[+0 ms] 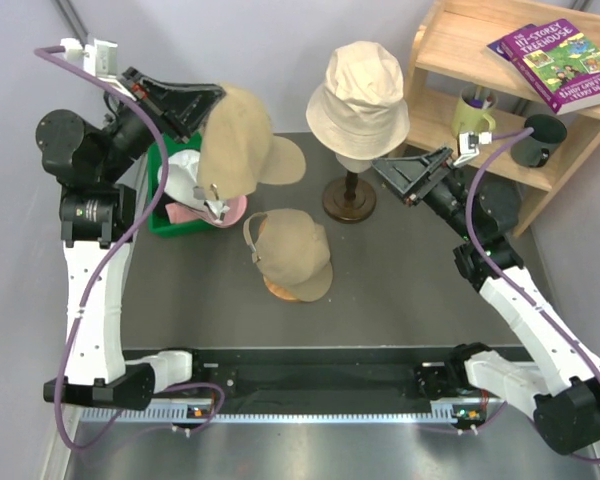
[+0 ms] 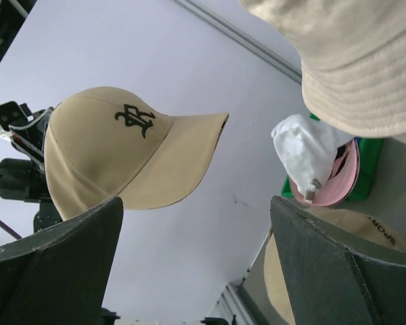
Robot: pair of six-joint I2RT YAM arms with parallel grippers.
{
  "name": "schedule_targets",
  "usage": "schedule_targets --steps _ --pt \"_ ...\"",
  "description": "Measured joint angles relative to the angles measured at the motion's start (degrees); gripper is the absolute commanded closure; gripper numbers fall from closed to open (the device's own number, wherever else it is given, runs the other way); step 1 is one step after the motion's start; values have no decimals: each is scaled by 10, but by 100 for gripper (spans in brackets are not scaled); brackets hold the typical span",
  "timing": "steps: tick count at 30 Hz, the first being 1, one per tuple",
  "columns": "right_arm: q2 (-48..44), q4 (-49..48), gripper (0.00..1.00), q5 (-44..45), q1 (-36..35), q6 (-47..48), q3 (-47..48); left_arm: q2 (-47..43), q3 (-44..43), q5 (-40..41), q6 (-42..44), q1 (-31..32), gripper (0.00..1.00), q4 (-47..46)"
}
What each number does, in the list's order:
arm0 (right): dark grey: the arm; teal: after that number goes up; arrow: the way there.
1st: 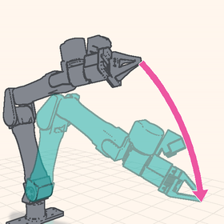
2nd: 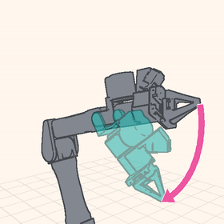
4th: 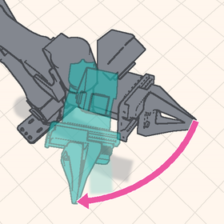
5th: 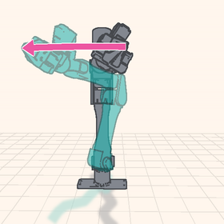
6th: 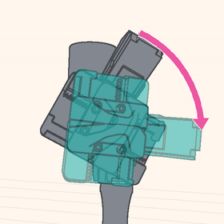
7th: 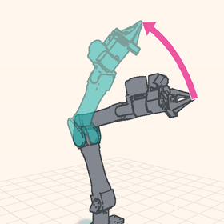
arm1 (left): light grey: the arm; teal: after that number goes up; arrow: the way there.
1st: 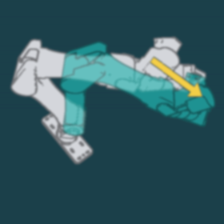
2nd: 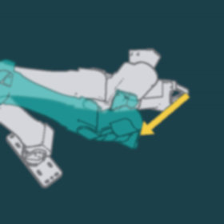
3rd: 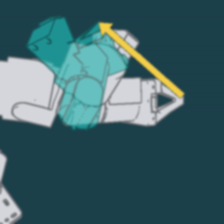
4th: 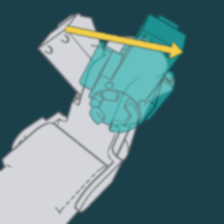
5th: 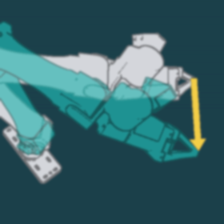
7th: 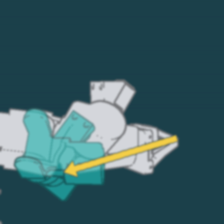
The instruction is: Stack the hats
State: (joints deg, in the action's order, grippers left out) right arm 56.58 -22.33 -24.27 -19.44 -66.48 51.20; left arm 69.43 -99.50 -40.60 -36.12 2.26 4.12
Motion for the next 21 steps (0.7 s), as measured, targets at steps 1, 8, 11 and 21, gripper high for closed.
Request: schedule_targets --steps 1,8,11,21 --pt "-1 -10 11 0 -1 -11 -9 0 0 -5 -2 10 100 2" --pt "1 -23 10 2 -35 -57 -37 5 0 -4 -1 96 100 11" --pt "3 -42 10 4 -56 -68 -47 13 0 0 5 131 100 19" --pt "32 -143 10 9 -84 -120 -90 28 0 10 16 178 100 41"
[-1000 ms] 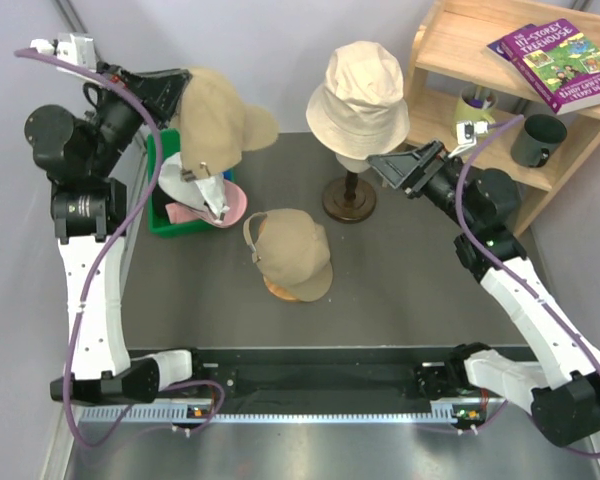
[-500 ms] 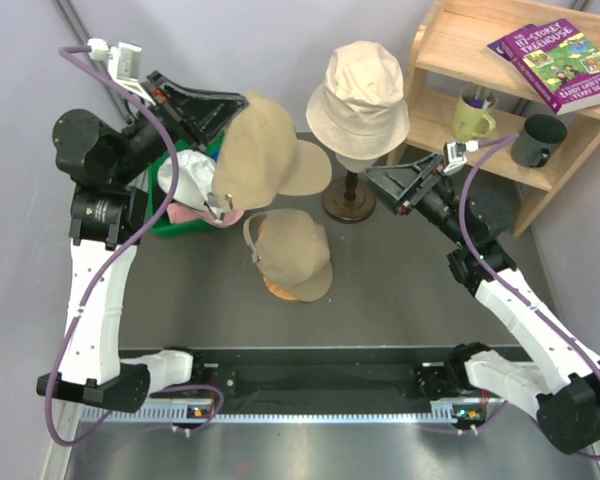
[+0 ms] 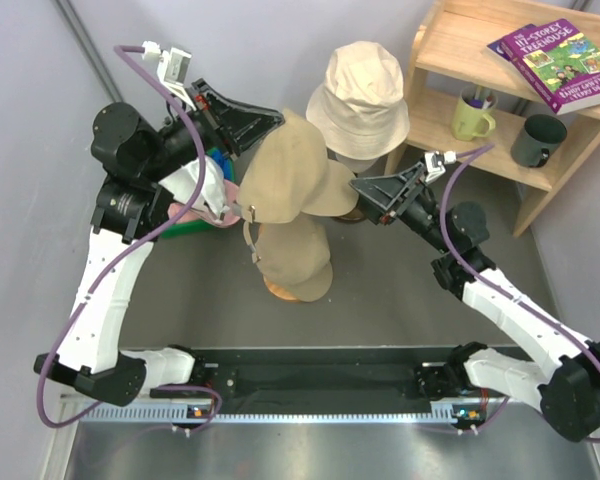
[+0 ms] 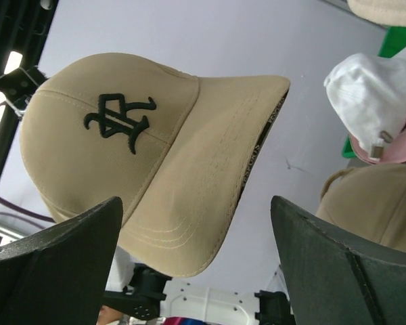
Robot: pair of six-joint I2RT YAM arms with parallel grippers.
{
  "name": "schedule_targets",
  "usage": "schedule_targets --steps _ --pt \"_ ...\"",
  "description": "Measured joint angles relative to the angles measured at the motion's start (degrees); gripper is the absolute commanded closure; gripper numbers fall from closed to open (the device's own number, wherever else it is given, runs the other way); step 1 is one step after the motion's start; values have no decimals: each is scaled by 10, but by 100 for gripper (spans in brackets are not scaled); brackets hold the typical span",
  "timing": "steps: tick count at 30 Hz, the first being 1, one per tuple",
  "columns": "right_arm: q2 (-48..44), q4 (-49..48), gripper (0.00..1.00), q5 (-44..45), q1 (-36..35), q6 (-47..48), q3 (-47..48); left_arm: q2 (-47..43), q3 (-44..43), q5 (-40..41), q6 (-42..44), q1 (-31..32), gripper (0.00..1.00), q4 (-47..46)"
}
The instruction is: Stack the hats
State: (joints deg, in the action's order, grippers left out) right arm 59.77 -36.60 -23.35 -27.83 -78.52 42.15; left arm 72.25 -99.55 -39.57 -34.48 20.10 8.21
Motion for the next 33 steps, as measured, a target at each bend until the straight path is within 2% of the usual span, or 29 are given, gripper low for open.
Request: schedule_targets --steps 7,12,15,16,18,19,20,26,27,28,31,32,33 --pt "35 -134 12 1 -7 -51 -23 -1 -1 0 -1 0 100 0" --pt "57 -184 17 0 -14 -60 -23 -8 -1 -3 -13 0 100 -1" --pt "72 -210 35 -2 -18 -66 -21 -14 -1 -5 -16 0 100 -1" --pt "77 -216 52 -2 -19 -69 -19 -16 -1 -6 -15 0 100 0" --pt "84 -229 72 -4 -21 -72 -16 -18 -1 -10 -11 0 100 5" --pt "86 -231 92 -4 -21 -73 -15 -19 -1 -10 -6 0 100 10" --pt "87 -235 99 -3 -21 -79 -16 -21 -1 -11 2 0 100 18" --pt "77 -226 100 7 -19 -75 -20 -30 -28 35 96 -1 98 142" --pt "69 -217 100 8 -19 -70 -23 -35 -31 57 122 -1 88 177" --pt "60 -204 100 8 -19 -62 -26 -38 -32 71 137 -1 54 200" --pt "25 -158 100 8 -20 -33 -28 -51 -32 138 189 0 6 277" --pt "12 -142 100 7 -20 -22 -28 -55 -32 163 200 0 1 299" --pt "-4 -123 100 7 -20 -10 -28 -58 -32 195 207 0 1 319"
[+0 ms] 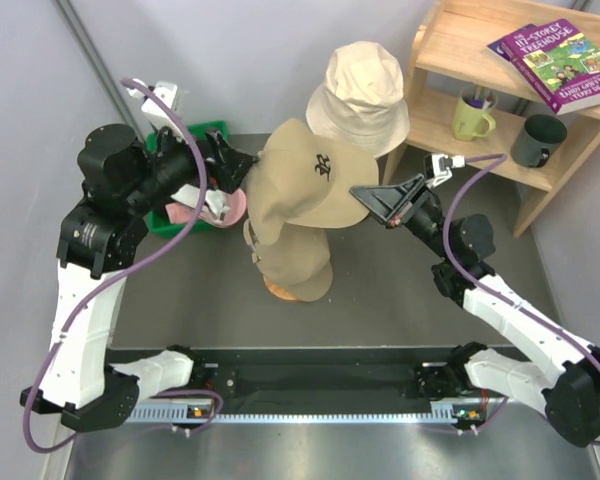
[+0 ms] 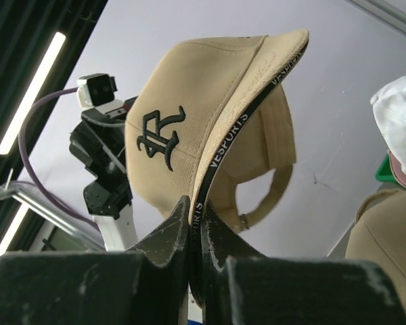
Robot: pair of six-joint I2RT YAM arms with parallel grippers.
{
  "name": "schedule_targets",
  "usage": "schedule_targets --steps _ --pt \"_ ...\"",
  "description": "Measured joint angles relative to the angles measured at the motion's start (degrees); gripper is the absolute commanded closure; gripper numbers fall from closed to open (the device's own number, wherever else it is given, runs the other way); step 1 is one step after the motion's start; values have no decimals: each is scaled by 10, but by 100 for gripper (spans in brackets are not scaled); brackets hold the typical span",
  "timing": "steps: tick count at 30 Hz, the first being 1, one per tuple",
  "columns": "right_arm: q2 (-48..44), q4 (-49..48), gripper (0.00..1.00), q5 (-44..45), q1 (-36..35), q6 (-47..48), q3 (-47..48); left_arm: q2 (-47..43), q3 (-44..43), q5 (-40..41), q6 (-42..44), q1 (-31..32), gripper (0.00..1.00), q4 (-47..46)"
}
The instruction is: Stack the hats
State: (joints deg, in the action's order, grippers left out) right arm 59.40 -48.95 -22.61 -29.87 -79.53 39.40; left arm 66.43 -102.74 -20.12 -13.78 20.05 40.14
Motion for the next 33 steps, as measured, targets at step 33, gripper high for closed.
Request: schedule_targets --steps 33 --pt "63 162 100 6 -69 148 5 -41 40 547 -4 2 1 10"
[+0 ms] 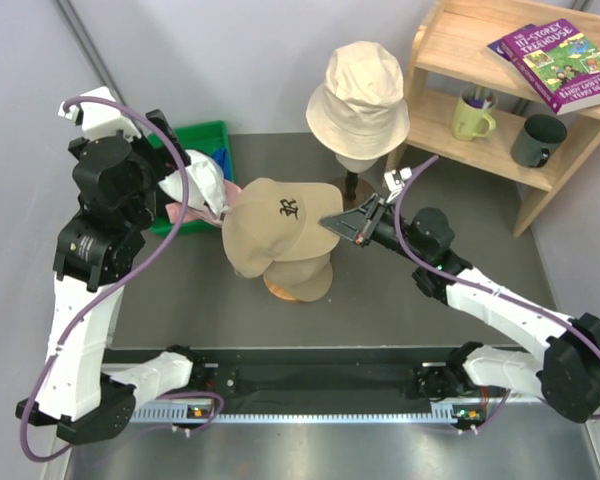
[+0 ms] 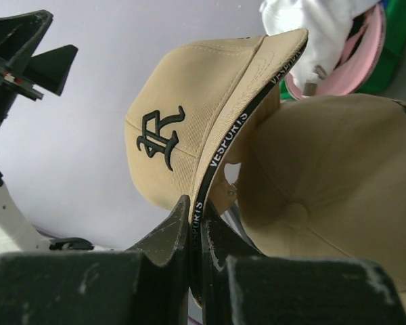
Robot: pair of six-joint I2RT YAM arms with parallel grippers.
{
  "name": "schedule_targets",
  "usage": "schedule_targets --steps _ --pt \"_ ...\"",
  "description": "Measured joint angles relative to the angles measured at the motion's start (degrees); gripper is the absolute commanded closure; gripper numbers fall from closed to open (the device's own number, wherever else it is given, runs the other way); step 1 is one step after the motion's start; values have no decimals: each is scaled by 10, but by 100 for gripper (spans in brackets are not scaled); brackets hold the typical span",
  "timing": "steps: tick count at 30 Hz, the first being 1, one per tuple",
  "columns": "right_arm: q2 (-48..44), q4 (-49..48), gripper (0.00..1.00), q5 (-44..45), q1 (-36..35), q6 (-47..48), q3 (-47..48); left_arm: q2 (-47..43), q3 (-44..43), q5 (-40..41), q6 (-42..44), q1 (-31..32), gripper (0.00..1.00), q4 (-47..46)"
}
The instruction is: Stack the hats
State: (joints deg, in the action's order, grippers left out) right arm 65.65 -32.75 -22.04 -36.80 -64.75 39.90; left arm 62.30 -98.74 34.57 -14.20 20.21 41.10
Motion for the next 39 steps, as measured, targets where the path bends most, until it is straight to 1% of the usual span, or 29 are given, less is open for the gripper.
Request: schedule_targets --steps 4,9,13,17,21,28,31,34,36,38,39 --pt "-19 13 100 0 20 12 -24 3 0 -3 5 0 1 -3" --pt "-23 21 100 -4 46 15 -52 9 2 -10 9 0 1 -9" --pt "-23 24 100 -18 58 15 -58 13 10 -40 20 0 1 -16" --pt "-27 34 100 -25 67 13 -61 15 36 -77 24 0 1 -22" --pt "-42 54 100 -27 74 11 -74 18 87 -108 15 0 1 -26" --pt "-50 57 100 -35 95 -4 -114 13 224 -132 -46 0 1 -17" --pt "-50 52 100 -44 108 -8 -122 -2 266 -148 -70 0 3 -9" --pt "-42 47 100 -53 116 -9 -123 -33 297 -171 -91 0 8 -7" --pt "-33 44 100 -59 118 -9 -123 -61 321 -188 -105 0 14 -10" --pt "-28 43 100 -62 119 -10 -123 -81 345 -202 -117 0 17 -16" --pt "-26 43 100 -62 119 -11 -123 -92 361 -208 -123 0 21 -19"
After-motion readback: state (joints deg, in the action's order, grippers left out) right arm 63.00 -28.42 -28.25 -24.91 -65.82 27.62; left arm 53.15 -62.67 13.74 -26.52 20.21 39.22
